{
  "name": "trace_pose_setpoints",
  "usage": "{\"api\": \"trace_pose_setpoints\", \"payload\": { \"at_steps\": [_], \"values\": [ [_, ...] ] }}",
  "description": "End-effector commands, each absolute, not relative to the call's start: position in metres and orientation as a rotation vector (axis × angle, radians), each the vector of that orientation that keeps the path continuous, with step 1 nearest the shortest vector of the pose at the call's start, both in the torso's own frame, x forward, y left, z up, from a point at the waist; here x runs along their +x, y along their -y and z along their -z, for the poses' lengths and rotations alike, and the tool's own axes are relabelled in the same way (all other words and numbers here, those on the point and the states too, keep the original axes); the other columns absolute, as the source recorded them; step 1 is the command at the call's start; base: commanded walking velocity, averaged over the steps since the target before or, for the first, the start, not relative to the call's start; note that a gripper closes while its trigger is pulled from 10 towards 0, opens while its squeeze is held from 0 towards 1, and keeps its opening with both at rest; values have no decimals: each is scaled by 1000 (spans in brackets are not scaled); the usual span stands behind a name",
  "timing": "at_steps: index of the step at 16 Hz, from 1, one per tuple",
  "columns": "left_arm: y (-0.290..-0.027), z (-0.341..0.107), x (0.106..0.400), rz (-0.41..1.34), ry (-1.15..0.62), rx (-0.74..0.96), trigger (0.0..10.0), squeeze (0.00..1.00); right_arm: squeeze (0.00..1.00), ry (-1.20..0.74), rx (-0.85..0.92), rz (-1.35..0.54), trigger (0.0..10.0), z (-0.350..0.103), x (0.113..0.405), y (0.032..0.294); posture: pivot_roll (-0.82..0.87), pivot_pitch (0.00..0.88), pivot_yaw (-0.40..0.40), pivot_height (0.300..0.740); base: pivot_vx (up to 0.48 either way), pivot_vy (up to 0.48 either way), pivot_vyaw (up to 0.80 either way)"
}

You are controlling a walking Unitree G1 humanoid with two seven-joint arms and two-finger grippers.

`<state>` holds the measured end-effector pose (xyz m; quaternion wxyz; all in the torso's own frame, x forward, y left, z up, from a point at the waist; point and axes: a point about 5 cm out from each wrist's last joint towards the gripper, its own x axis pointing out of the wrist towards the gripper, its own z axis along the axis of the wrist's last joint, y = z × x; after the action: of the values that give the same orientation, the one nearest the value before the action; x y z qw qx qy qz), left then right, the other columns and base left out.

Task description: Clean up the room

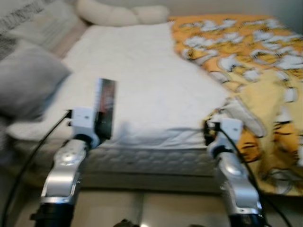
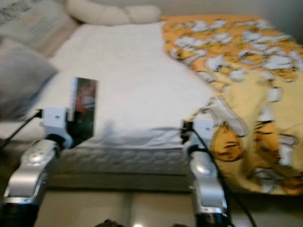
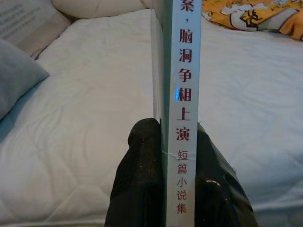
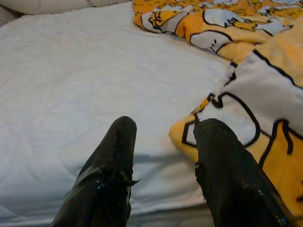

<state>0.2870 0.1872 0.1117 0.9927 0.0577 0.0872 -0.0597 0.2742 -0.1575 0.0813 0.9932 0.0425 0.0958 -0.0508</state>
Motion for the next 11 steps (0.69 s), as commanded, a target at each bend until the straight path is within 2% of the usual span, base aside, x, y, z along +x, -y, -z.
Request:
{"api": "trace_pose_setpoints", "payload": {
  "at_steps": [1,11],
  "values": [
    [-192,-122,290,106,-138,131,10000,0,0,-200,108,92,10000,-82,274,152,-28,0,66,740,0,352,0],
    [-190,-122,290,113,-138,123,10000,0,0,-201,99,48,10000,-82,271,150,-19,0,56,740,0,344,0]
  ]
}}
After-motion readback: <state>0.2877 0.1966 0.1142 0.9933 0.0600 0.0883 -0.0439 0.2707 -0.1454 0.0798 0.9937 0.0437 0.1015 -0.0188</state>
